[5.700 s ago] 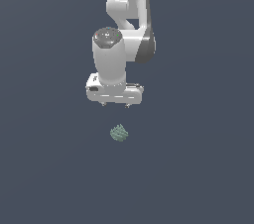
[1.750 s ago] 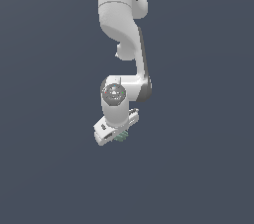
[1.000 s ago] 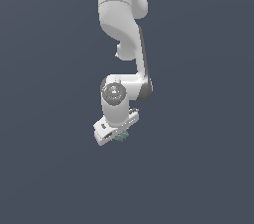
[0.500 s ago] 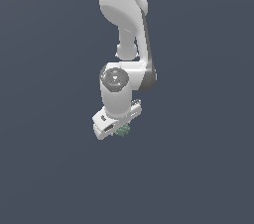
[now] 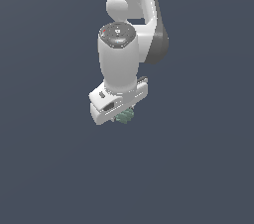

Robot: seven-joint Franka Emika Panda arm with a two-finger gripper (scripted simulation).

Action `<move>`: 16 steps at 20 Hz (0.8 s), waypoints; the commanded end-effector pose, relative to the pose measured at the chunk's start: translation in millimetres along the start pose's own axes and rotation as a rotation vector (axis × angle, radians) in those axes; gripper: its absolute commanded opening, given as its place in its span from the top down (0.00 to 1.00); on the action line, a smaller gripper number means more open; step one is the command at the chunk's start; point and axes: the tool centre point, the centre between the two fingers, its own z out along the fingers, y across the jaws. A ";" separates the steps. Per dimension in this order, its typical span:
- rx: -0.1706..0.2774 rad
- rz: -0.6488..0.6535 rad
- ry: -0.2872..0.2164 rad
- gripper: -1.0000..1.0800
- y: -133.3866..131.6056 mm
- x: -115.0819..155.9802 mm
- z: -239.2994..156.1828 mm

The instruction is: Pick up the object and move it to a goal position.

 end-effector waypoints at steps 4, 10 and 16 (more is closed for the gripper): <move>0.001 0.000 0.000 1.00 -8.1 1.3 -65.5; 0.001 0.000 0.000 1.00 -15.2 4.1 -131.9; 0.001 0.000 0.000 1.00 -19.1 6.7 -178.7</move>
